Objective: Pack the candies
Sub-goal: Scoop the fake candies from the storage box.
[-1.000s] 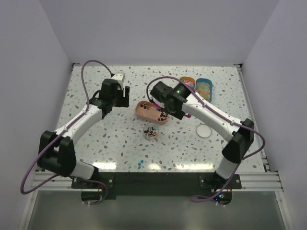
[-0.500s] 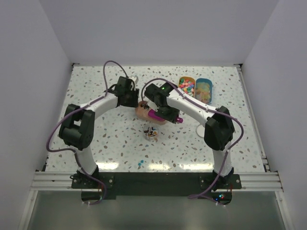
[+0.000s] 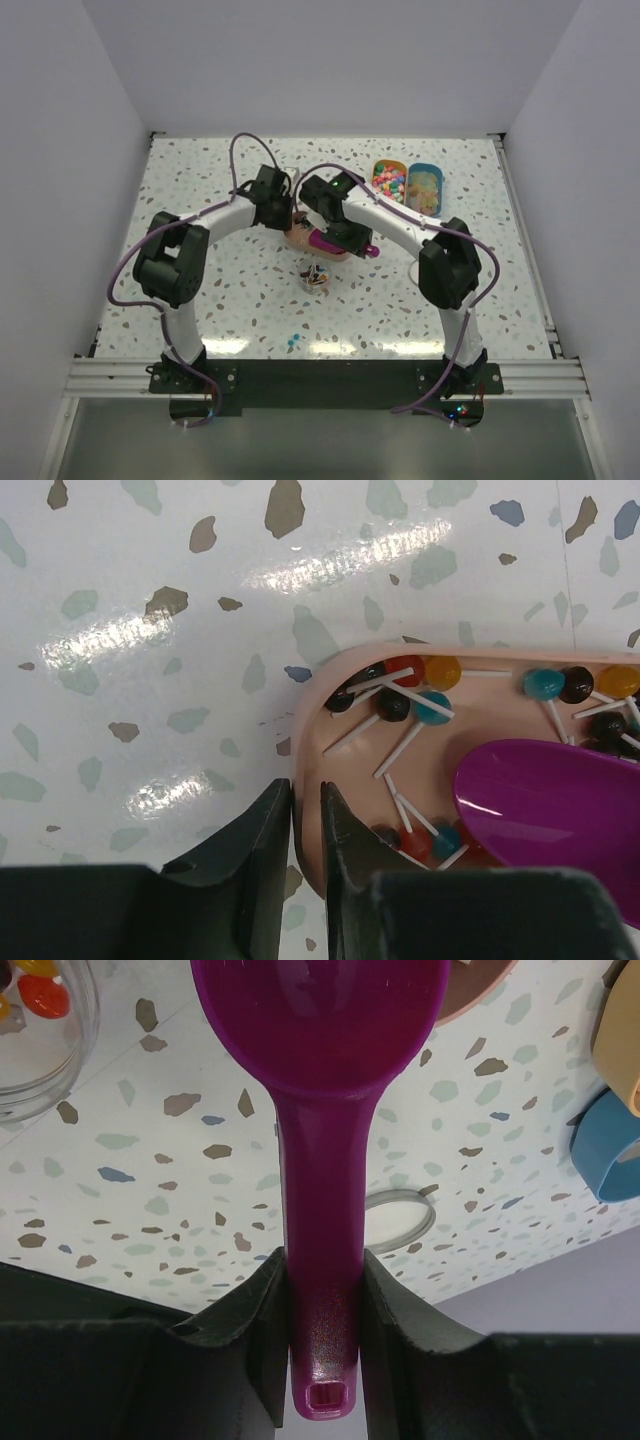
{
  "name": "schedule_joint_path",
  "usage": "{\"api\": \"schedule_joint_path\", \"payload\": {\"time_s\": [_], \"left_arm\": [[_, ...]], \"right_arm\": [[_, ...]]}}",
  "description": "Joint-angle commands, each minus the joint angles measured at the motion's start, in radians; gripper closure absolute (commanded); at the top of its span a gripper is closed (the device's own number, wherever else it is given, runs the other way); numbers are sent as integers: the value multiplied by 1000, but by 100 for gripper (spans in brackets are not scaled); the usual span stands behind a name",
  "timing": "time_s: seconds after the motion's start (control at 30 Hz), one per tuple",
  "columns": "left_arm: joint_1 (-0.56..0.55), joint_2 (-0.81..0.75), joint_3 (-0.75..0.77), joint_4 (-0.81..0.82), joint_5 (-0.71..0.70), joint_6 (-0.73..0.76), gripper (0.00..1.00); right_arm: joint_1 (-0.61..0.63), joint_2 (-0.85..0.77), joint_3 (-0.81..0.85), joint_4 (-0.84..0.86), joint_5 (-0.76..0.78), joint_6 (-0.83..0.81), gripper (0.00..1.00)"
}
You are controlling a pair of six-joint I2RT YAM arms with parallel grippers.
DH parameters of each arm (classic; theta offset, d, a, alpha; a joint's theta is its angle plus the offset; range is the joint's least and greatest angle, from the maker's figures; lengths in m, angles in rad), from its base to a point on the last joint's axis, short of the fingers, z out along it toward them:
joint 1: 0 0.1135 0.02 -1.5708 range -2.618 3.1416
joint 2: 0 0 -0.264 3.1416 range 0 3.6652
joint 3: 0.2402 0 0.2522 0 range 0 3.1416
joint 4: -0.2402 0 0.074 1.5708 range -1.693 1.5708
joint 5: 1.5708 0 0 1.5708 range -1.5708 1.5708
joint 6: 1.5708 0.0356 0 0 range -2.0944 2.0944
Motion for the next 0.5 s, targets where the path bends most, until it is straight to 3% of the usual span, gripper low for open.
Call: {"api": "schedule_joint_path", "payload": {"time_s": [0.0,0.13,0.47], "left_arm": [[-18,-15,23,10,-1,-5,78],[-26,-38,3,20,-26,-11,82],[-46,-65,-16,34,-79,-30,83]], "right_arm": [[-9,-1,7,-125,7,19,100],[-13,8,1,-138,-3,33,100],[-21,-5,-39,-174,7,72,100]]}}
